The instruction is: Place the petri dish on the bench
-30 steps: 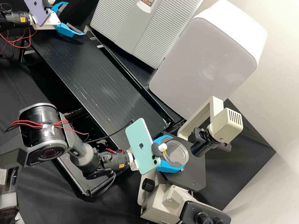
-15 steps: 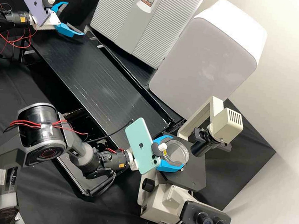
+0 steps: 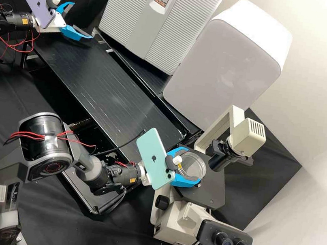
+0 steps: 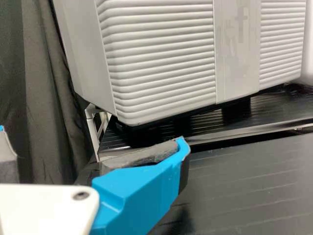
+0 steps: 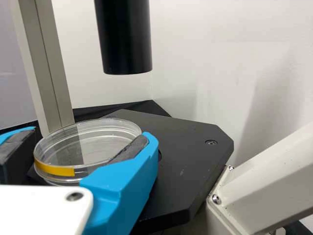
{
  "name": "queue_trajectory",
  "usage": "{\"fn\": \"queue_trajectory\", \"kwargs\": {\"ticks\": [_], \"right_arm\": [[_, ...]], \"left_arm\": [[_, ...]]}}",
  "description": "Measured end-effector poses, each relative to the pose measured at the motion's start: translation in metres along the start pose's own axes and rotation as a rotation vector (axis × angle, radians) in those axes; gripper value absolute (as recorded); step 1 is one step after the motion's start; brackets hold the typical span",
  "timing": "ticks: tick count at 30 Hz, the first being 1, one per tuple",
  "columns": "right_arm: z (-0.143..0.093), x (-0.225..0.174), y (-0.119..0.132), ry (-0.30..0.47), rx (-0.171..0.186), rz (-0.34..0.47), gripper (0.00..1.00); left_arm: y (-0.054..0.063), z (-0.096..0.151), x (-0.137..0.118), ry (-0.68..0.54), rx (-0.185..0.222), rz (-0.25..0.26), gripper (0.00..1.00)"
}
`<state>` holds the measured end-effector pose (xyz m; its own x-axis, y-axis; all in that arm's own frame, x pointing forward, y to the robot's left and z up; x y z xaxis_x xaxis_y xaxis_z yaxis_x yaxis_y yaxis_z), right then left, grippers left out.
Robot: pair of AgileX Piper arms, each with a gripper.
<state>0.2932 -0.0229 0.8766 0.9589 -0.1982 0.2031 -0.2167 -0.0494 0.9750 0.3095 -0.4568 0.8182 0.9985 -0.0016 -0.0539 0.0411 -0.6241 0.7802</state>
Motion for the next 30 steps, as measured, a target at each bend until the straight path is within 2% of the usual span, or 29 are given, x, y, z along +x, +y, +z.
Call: {"fn": "queue_trajectory", "kwargs": {"ticks": [4,8,14,17,21,30], "right_arm": [[-0.001,-0.002,0.0,0.002,0.002,-0.003,0.0],[-0.006,-0.005,0.004,0.011,0.027,-0.002,0.0],[-0.015,-0.008,0.007,0.042,0.043,0.007,0.0],[-0.018,-0.012,0.008,0.064,0.032,-0.005,0.0],[-0.02,-0.017,0.01,0.074,0.049,-0.004,0.0],[-0.021,-0.022,0.007,0.078,0.062,-0.018,0.0]], "left_arm": [[0.0,0.0,0.0,0.0,0.0,0.0,1.0],[0.0,0.0,0.0,0.0,0.0,0.0,1.0],[0.0,0.0,0.0,0.0,0.0,0.0,1.0],[0.0,0.0,0.0,0.0,0.0,0.0,1.0],[0.0,0.0,0.0,0.0,0.0,0.0,1.0],[0.0,0.0,0.0,0.0,0.0,0.0,1.0]]}}
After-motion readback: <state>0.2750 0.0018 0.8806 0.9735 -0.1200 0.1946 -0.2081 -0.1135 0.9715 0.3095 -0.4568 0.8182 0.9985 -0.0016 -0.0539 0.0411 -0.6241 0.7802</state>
